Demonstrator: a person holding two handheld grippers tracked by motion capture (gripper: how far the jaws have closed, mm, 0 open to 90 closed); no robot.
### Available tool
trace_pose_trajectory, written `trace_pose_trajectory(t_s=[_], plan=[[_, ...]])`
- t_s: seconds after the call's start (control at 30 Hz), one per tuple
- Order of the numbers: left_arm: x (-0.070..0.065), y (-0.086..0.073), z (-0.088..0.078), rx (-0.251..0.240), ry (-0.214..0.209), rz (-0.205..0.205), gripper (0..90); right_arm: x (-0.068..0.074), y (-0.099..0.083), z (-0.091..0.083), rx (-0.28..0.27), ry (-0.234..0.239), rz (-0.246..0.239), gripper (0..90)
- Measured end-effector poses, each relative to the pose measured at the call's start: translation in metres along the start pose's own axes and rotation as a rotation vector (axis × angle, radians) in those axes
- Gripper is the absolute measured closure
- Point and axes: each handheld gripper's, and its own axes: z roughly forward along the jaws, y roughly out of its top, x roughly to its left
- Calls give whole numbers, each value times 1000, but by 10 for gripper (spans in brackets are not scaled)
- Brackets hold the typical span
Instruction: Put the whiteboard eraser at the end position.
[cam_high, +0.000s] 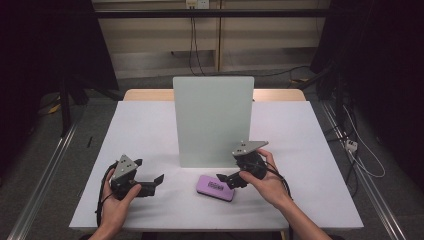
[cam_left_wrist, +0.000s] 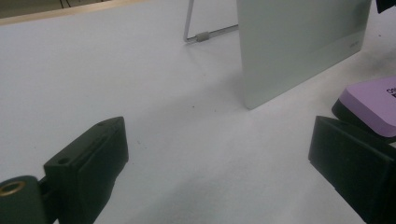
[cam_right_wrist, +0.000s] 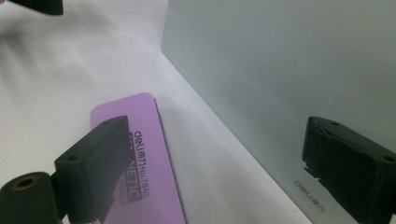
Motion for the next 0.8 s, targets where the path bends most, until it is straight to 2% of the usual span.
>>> trace_pose_trajectory(t_s=[0.3, 0.47, 0.53, 0.67, 0.8], plan=[[-1, 0, 0, -2, -8, -22, 49, -7, -16, -10, -60, -67, 70, 81], [-1, 0, -1, -3, -9, -24, 48, -10, -23, -17, -80, -100, 81, 86], [-1, 0, -1, -3, -6, -23, 49, -11, -25, -22, -96, -142, 83, 97], [0, 0, -1, -2, -4, -24, 49, -16, -31, -31, -126, -177, 108, 94], [0, 0, -1, -5, -4, -28, 49, -22, -41, -38, -130, -191, 140, 93]])
